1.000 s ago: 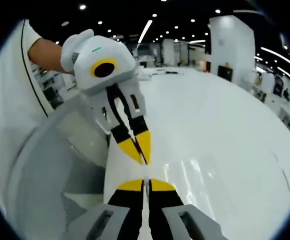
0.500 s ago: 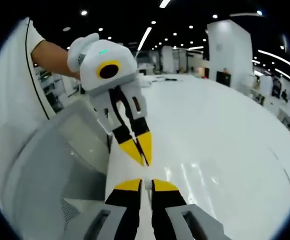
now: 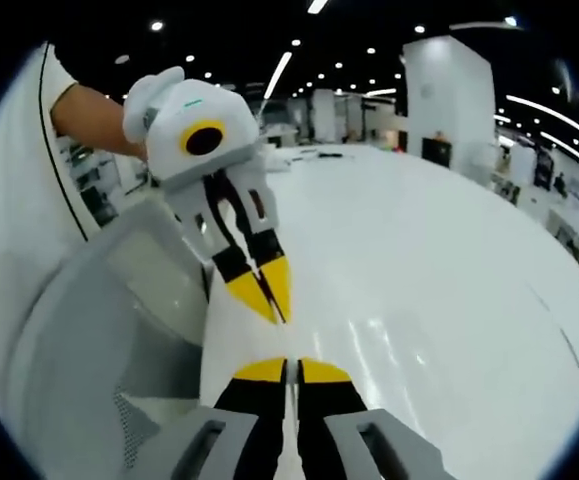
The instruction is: Open the resealable bag by pulling the two sides of the seal apart until the entire bag opening is separated and visibly accessible.
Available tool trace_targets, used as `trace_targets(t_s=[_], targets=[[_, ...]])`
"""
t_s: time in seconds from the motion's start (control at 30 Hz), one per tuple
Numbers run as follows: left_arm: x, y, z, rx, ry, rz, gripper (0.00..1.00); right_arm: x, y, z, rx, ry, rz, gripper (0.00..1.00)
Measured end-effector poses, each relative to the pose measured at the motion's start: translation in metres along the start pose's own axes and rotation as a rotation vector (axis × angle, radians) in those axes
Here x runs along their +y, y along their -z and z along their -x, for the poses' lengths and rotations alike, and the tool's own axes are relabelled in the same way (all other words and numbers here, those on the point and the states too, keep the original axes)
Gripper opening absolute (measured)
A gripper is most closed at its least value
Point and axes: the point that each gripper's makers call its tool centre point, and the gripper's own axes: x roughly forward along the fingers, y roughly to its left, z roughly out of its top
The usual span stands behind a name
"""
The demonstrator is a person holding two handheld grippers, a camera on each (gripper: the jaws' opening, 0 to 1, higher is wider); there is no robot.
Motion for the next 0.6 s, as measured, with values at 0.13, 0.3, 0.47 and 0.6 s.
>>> trace_targets(t_s=[0.13,0.3,0.47,0.6], targets=[[0.000,0.001,0.000,0.000,0.000,0.005,0.00,-0.004,0.009,0.009,0.020,0.015,0.011,0.00],[0.000,0.001,0.000,-0.003,0.003,0.007,0.00,-0.008,0.021,0.021,0.050,0.029,0.020,0.00],[0.001,0.003,0.000,0.000,0.005,0.006,0.00,-0.011,0.035,0.033,0.073,0.044,0.016,0.00],[0.001,0.004,0.000,0.002,0.008,0.005,0.00,-0.013,0.044,0.042,0.086,0.056,0.012,0.00]])
